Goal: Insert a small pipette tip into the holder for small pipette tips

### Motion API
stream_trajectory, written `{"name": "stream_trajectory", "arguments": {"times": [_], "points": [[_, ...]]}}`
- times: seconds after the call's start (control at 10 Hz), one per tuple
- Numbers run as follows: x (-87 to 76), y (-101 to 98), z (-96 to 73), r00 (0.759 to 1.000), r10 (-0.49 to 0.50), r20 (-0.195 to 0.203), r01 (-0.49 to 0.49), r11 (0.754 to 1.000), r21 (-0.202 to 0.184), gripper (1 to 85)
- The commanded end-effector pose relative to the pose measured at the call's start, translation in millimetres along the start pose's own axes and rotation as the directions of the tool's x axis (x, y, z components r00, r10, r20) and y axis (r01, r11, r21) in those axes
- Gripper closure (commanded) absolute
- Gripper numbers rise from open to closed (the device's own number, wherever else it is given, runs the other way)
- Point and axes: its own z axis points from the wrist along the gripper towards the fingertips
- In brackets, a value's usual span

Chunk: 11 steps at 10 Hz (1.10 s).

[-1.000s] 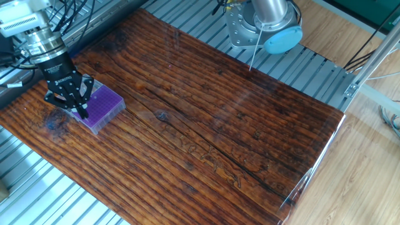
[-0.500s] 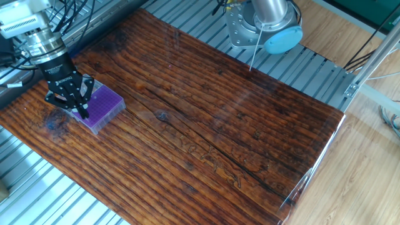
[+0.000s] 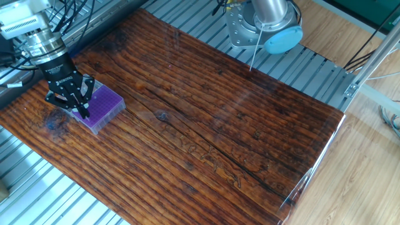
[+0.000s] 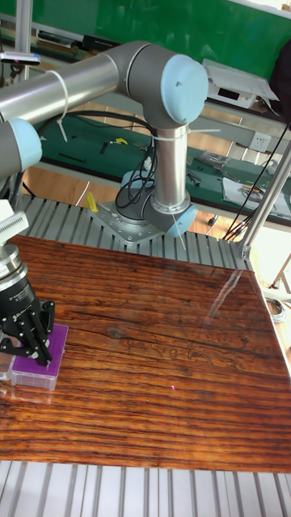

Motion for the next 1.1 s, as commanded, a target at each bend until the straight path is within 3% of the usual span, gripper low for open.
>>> {"name": "stream_trajectory", "arguments": {"times": [0.0, 0.4, 0.6, 0.8, 1.0], "points": [[-1.3, -0.6, -2.1, 1.0, -0.01, 0.005, 0.01, 1.0, 0.0, 65.3], [-1.0, -0.7, -2.9, 1.0, -0.003, -0.008, 0.003, 1.0, 0.001, 62.7], [-1.0, -3.9, -7.8, 0.996, 0.046, -0.071, -0.044, 0.998, 0.033, 62.0], [-29.6, 4.1, -10.3, 0.985, 0.139, -0.097, -0.134, 0.989, 0.062, 62.7], [-44.7, 8.6, -14.2, 0.958, 0.247, -0.146, -0.228, 0.964, 0.136, 67.7]]}}
